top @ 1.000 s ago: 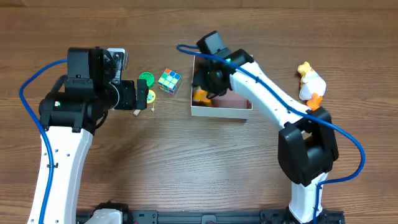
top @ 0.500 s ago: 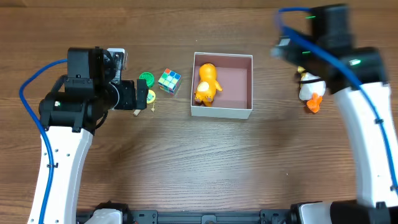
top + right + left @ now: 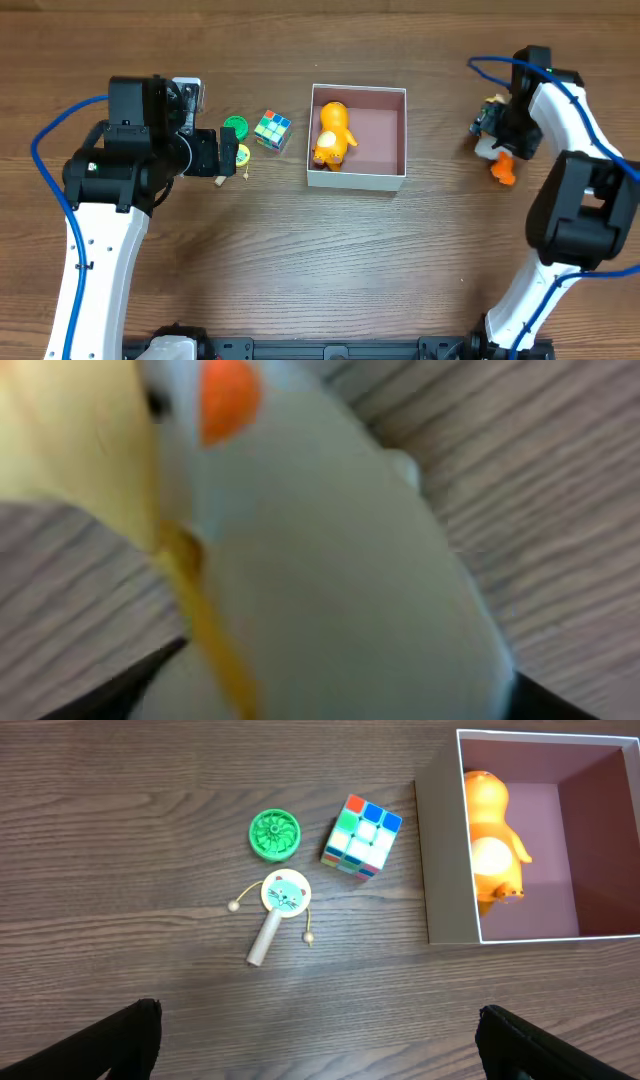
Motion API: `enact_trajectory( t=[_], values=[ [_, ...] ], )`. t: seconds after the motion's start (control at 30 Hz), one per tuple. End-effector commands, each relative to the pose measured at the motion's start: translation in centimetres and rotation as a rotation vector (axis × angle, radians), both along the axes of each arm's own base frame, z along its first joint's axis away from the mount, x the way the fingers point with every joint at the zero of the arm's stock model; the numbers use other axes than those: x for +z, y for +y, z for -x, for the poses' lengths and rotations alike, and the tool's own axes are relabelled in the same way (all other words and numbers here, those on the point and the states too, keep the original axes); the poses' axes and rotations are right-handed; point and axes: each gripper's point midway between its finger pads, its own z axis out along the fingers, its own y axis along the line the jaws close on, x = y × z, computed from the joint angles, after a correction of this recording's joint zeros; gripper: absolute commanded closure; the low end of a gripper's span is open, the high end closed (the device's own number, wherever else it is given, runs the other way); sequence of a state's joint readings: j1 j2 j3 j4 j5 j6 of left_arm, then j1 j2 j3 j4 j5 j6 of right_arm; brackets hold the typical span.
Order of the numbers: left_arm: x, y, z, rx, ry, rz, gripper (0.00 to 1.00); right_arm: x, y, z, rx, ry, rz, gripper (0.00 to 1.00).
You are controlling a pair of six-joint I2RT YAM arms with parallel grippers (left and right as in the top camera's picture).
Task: Pack container
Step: 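Grasp the white duck plush with the right gripper, then carry the duck plush into the box and release, withdraw right arm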
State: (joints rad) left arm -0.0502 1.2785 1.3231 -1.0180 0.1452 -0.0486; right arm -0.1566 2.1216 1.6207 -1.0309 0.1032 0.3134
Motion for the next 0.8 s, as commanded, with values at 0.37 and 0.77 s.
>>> enact_trajectory(
  t=[0.37, 0.77],
  values=[
    [0.8, 0.2, -0.4, -0.011, -0.025, -0.009, 0.0, 23.3, 18.0, 2.8, 0.375, -0.501, -0.158, 0.85],
    [0.8, 0.2, -0.4, -0.011, -0.025, -0.009, 0.0, 7.4, 26.7, 0.7, 0.473, -0.269, -0.122, 0.62]
  ],
)
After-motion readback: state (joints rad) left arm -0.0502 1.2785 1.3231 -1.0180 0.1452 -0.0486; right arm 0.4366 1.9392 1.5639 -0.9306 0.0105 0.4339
